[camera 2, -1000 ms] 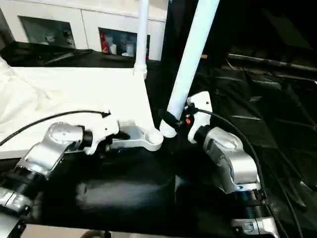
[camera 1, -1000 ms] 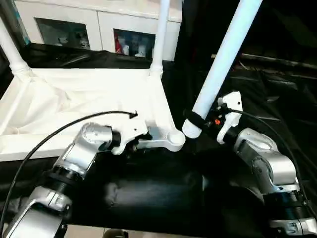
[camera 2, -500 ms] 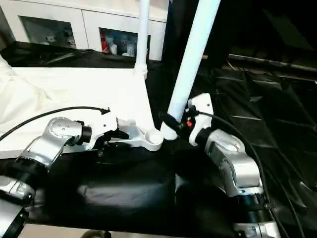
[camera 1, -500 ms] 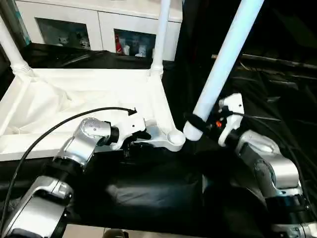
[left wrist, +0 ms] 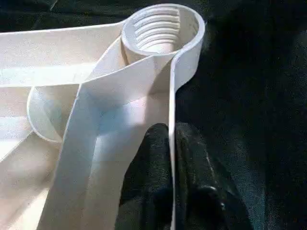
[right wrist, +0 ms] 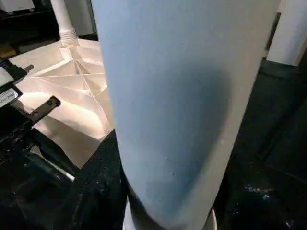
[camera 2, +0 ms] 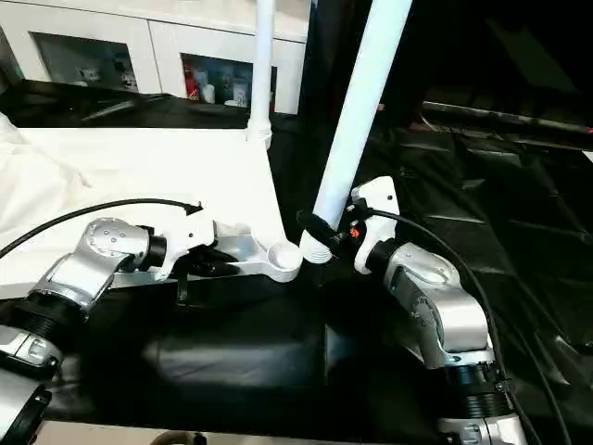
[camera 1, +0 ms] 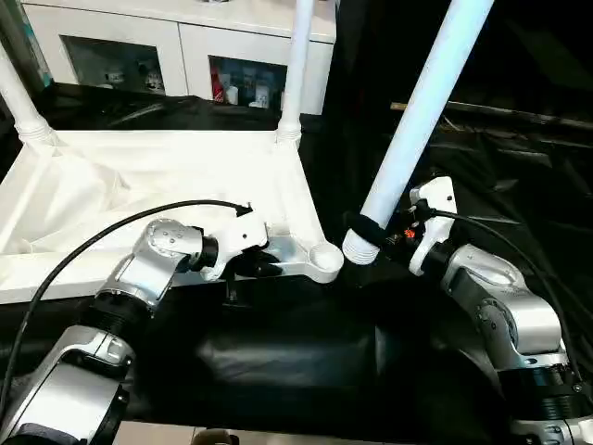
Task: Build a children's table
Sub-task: Insert table leg to table base
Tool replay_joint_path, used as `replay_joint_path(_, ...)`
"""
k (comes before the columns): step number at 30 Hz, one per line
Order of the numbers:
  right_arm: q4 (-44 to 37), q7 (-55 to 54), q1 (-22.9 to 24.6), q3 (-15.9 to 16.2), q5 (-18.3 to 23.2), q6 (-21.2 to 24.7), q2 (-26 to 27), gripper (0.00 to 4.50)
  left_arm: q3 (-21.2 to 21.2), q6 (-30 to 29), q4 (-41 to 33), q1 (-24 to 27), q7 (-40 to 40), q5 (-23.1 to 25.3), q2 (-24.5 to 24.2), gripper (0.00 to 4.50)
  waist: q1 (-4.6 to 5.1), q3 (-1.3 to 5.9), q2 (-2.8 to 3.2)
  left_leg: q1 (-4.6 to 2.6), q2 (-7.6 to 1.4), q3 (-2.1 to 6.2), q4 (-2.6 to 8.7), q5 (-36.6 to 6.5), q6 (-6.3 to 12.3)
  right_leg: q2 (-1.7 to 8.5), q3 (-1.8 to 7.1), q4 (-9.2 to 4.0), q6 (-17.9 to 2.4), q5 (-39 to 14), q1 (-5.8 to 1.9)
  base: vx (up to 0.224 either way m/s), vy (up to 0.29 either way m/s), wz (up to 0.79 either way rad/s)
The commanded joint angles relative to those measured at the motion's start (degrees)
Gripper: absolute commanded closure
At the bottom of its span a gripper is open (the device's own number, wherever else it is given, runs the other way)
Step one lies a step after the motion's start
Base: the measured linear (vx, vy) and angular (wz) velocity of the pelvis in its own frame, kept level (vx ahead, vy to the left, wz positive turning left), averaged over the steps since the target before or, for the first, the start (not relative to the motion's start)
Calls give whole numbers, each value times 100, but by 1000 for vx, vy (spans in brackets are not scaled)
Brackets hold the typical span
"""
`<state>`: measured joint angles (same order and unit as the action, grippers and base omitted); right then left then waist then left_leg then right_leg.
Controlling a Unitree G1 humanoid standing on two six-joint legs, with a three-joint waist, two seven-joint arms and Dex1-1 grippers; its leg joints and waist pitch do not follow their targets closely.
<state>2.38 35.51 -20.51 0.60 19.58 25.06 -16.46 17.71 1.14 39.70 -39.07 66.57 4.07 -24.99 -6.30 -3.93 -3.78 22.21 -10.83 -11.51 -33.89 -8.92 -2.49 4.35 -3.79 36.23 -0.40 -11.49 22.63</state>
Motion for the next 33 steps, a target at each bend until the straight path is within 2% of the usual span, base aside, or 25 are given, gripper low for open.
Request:
replay_joint_path(1,-100,40,-83,8,5,68,-80,259,47,-44,183,58,61,83,-98,448,-24,439,15,-170,-286,151,392,-1140,-154,496,296,-417,-1059,-875,-231,0,0,0)
replay_joint_path(8,-55,67,-103,16,2,63,-94,259,25,-14,112,107,-20,86,-73,450,0,437,7,-174,-286,149,390,-1152,-144,490,298,-420,-1059,-924,-225,0,0,0)
replay_joint_path(9,-51,69,-106,17,0,62,-95,259,14,-29,129,93,-18,69,-54,421,-2,435,14,-182,-286,147,390,-1167,-141,493,298,-427,-1067,-939,-218,0,0,0)
replay_joint_path(11,-47,72,-110,16,0,61,-97,259,-11,-87,156,74,-1,35,-35,391,0,433,11,-184,-287,146,392,-1186,-149,490,297,-427,-1069,-961,-216,0,0,0)
replay_joint_path(13,-49,72,-117,15,4,65,-94,259,-28,-38,225,25,-38,50,-42,385,0,431,12,-182,-283,146,390,-1216,-155,494,300,-439,-1057,-1015,-216,0,0,0)
replay_joint_path(16,-45,76,-125,14,5,68,-93,259,-11,-18,277,-21,-62,105,-88,347,-5,423,12,-192,-288,153,398,-1313,-186,499,299,-457,-1009,-1200,-206,0,0,0)
replay_joint_path(18,-47,75,-128,12,6,75,-89,259,-18,-10,303,-35,-26,97,-119,344,-5,419,14,-191,-284,156,401,-1361,-203,500,300,-473,-972,-1322,-203,0,0,0)
replay_joint_path(27,-78,79,-113,23,12,101,-76,259,-53,-26,353,-23,116,57,-212,344,-8,415,14,-196,-293,168,413,-1471,-255,508,299,-493,-912,-1553,-180,0,0,0)
replay_joint_path(28,-72,80,-119,22,14,101,-73,259,-54,-24,368,-20,116,58,-220,373,-4,418,11,-188,-291,169,414,-1446,-252,506,299,-485,-914,-1503,-186,0,0,0)
replay_joint_path(32,-61,94,-132,27,16,100,-68,259,-68,34,448,-20,69,56,-217,386,-12,421,14,-190,-288,161,407,-1390,-221,504,297,-473,-958,-1355,-187,0,0,0)
replay_joint_path(33,-53,101,-141,31,16,102,-65,259,-77,63,487,-21,63,42,-186,412,-10,416,16,-196,-287,159,408,-1432,-227,501,298,-483,-951,-1414,-178,0,0,0)
